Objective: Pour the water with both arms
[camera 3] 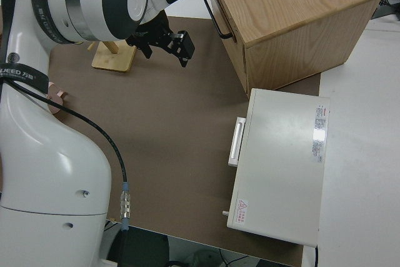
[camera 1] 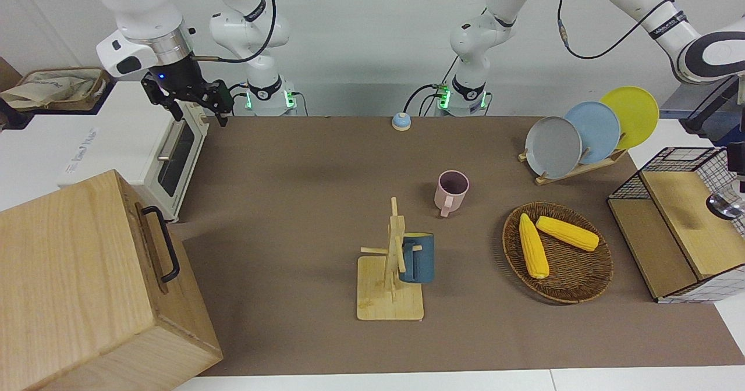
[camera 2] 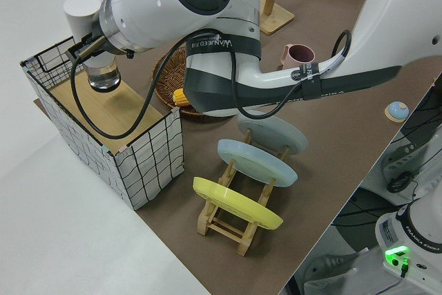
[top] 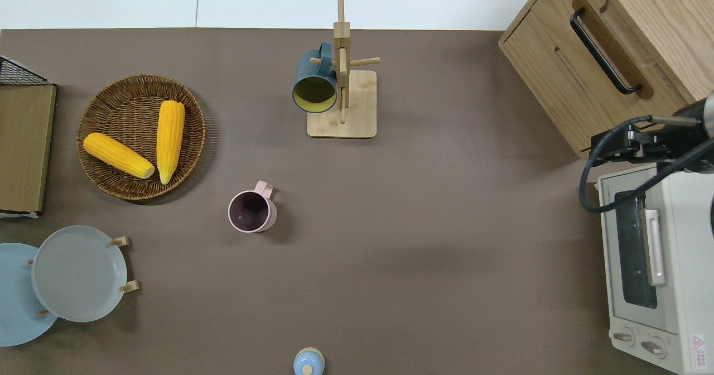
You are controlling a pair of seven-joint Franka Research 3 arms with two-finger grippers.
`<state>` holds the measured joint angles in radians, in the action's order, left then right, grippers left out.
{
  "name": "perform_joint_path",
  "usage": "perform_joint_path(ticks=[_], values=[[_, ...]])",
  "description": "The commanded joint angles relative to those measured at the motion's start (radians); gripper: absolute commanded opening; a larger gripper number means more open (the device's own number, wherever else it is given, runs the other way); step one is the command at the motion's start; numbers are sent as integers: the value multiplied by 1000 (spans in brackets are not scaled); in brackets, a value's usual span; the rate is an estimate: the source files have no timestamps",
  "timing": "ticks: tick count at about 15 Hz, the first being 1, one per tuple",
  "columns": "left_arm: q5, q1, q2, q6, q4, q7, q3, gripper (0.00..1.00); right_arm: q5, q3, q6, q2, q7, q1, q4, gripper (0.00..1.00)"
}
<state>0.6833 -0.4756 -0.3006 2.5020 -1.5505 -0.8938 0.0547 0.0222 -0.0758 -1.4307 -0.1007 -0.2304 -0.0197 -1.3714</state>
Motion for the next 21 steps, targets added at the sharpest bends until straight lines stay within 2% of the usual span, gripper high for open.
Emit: perform_joint_path(ticks=[1,3,12,13,14,16,18,19,21], values=[[114,-29,-49,37,26,-147,-4,0,-10,-1,-7,21,13,-5,-24,983],[163,-32,-61,38,23,-183,-3,0,-10,-1,-7,21,13,-5,-24,985],[153,-20,-64,81,-26,-188,-4,0,-10,-1,-7,21,13,-5,-24,985],[151,-20,-66,81,-26,-188,-6,28,-11,-1,-7,21,13,-5,-24,985],[151,-20,-71,81,-26,-188,-6,83,-10,-1,-7,21,13,-5,-24,985],[150,-20,-72,81,-25,-189,-6,252,-10,-1,-7,21,13,-5,-24,985],[150,-18,-72,81,-22,-191,-6,777,-10,-1,-7,21,13,-5,-24,985],[148,-17,-71,81,-22,-191,-6,997,-10,-1,-7,21,13,-5,-24,985],[150,-17,-71,81,-22,-189,-6,993,-10,-1,-7,21,13,-5,-24,985]])
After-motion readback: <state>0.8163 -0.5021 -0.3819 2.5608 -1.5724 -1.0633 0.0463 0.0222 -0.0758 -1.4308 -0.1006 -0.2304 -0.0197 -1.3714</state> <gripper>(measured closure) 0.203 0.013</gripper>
